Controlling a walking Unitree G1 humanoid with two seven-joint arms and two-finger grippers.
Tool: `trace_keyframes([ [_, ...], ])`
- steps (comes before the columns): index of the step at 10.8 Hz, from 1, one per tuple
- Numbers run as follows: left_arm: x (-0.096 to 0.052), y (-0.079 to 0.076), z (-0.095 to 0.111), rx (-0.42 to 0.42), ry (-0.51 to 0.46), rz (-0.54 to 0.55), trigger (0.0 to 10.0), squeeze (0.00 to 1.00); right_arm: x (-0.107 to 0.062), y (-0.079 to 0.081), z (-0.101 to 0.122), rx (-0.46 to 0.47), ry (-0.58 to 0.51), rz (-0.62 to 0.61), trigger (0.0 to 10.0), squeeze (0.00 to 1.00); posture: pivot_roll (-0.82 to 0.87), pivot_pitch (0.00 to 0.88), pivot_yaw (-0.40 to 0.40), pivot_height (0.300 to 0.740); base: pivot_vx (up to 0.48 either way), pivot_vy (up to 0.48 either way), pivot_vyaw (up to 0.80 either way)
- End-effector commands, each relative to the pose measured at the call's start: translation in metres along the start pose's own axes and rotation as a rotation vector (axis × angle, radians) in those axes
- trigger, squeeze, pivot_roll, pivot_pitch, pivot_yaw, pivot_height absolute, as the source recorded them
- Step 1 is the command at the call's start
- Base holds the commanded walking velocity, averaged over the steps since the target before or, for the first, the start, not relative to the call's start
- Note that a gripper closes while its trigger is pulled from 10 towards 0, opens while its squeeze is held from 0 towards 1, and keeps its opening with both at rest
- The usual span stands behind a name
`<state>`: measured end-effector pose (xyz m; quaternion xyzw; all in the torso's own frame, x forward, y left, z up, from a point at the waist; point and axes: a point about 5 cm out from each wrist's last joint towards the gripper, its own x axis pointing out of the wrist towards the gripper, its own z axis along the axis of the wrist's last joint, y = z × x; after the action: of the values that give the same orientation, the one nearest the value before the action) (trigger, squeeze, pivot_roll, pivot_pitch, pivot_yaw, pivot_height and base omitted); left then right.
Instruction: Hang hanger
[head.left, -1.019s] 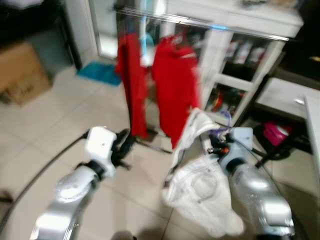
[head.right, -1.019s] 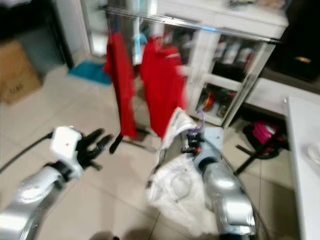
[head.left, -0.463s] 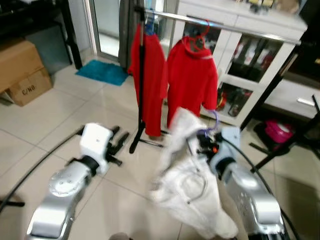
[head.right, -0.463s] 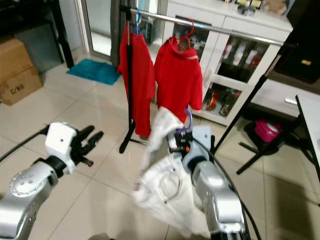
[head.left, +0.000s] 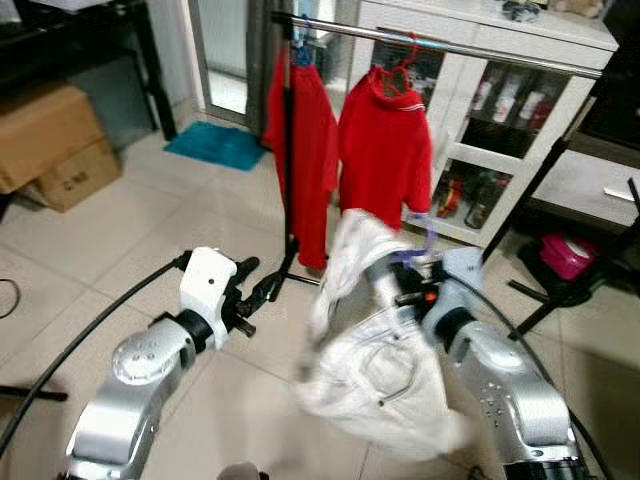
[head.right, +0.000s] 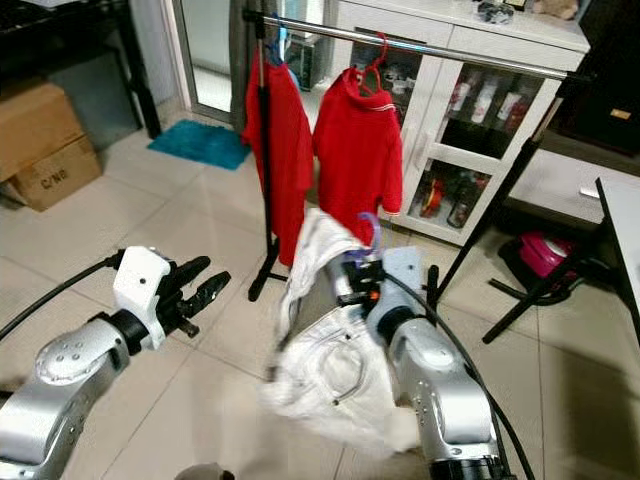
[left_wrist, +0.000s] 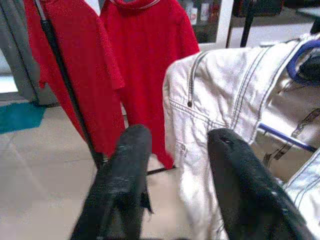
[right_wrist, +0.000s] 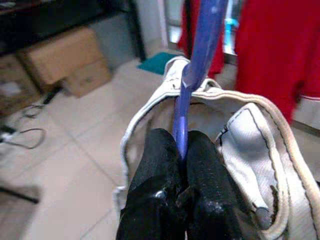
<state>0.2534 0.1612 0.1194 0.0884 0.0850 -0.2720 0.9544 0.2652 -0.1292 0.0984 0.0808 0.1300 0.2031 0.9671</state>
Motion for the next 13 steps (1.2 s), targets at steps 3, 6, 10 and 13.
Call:
trace_keyframes([
  [3, 0.013, 0.014, -0.008, 0.211, 0.091, 0.034, 10.0, 0.00, 0.003, 0.012, 0.038, 0.012, -0.178, 0.229, 0.0, 0.00, 0.03, 0.000, -0.060, 0.740, 0.000, 0.000, 0.00],
  [6, 0.021, 0.020, -0.001, 0.297, 0.051, -0.008, 10.0, 0.00, 0.001, 0.017, 0.049, -0.023, -0.191, 0.369, 0.0, 0.00, 0.04, 0.000, -0.070, 0.740, 0.000, 0.000, 0.00],
  [10, 0.028, 0.034, 0.006, 0.337, 0.030, -0.094, 0.0, 0.00, 0.003, 0.017, 0.054, -0.044, -0.175, 0.396, 0.0, 0.00, 0.04, 0.000, -0.079, 0.740, 0.000, 0.000, 0.00],
  [13, 0.038, 0.037, 0.003, 0.351, 0.050, -0.109, 0.0, 0.00, 0.000, 0.009, 0.060, -0.065, -0.159, 0.372, 0.0, 0.00, -0.01, 0.000, -0.059, 0.740, 0.000, 0.000, 0.00],
])
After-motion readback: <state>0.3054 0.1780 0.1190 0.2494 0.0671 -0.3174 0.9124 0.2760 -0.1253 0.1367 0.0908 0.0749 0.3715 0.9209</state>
